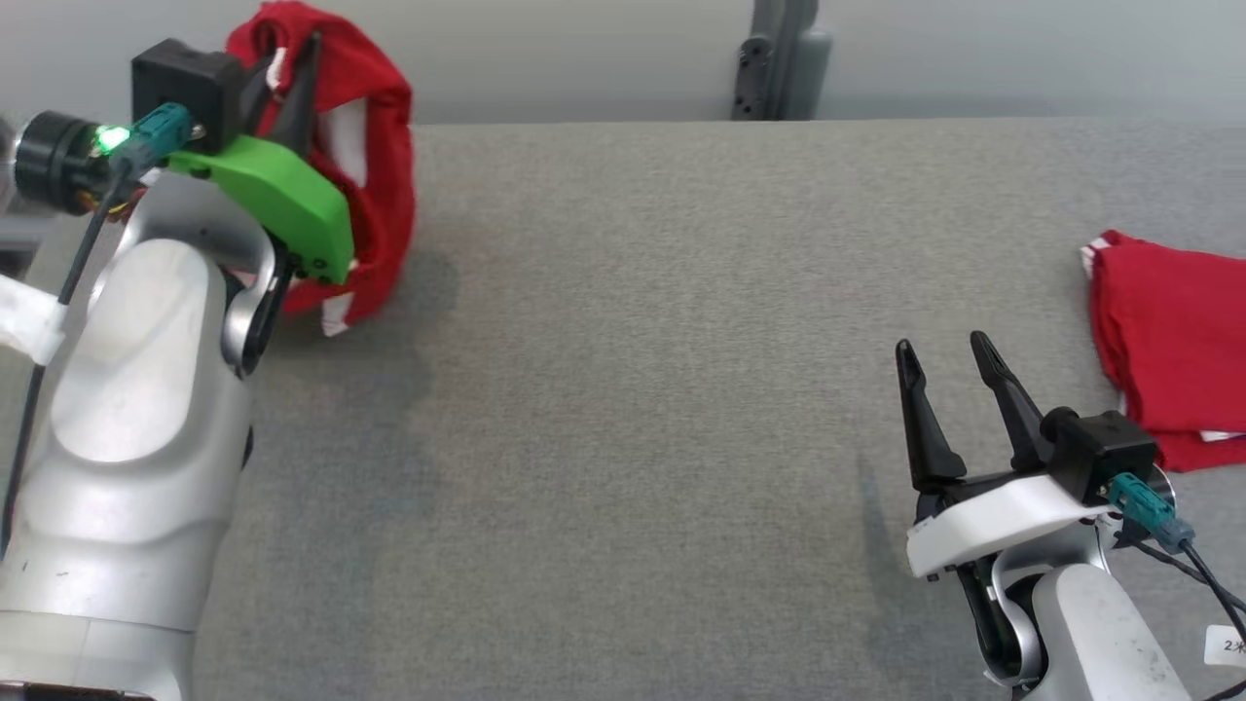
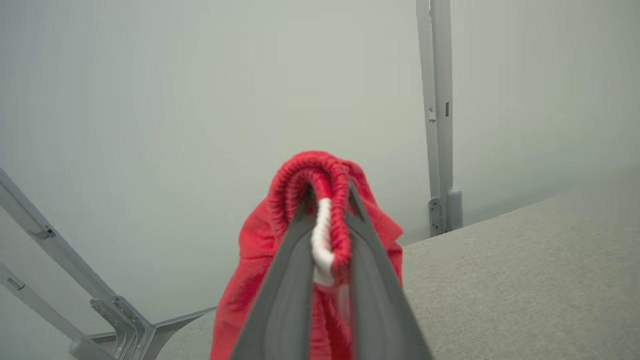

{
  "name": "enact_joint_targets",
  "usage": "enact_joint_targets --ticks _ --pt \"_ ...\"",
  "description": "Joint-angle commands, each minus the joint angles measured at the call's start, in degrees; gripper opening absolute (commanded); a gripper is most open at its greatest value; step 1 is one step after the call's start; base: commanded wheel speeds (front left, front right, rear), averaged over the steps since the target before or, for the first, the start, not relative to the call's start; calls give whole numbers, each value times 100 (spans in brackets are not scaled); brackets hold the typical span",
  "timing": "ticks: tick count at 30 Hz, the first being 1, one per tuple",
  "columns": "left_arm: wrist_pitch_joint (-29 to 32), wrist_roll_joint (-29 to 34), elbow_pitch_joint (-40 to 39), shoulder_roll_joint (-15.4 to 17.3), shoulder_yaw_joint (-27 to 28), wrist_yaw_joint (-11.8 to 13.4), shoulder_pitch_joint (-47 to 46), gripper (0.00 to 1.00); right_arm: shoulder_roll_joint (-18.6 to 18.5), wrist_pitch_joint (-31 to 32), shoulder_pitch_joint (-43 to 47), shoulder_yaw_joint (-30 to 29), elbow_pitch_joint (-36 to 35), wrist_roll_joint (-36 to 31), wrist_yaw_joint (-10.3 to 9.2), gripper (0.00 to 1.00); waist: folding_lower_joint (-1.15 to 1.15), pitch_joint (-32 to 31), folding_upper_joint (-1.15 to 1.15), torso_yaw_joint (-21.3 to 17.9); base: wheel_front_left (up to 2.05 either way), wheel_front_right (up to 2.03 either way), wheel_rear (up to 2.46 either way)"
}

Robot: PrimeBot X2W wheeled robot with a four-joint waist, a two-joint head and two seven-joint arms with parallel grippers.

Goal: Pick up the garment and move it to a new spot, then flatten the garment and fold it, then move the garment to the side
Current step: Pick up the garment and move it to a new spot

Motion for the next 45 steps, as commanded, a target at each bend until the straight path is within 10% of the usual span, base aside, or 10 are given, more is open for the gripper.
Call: enact_joint_targets --ticks 1,15,31,33,34,45 --pt "112 -97 -270 -67 -75 -10 -28 0 -2 -56 102 8 33 81 -8 100 0 -566 0 -725 0 0 0" --pt "1115 -959 -2509 -908 -237 607 826 0 -2 -292 -103 55 287 286 -8 100 0 -39 0 -1525 0 0 0" --pt "-307 -1259 -16 -581 588 1176 1836 0 -4 -451 -582 202 618 331 -8 100 0 695 0 -1582 0 0 0" --pt "-491 -1268 204 -555 662 1154 1839 46 -2 -454 -610 173 638 300 -8 100 0 680 0 -1522 0 0 0" --pt "-583 -1297 300 -553 690 1132 1838 98 -2 -457 -618 169 654 277 -8 100 0 667 0 -1494 0 0 0" --pt "-1360 -1050 420 -532 537 830 2085 100 -4 -479 -525 159 729 182 -8 100 0 275 0 -1149 0 0 0"
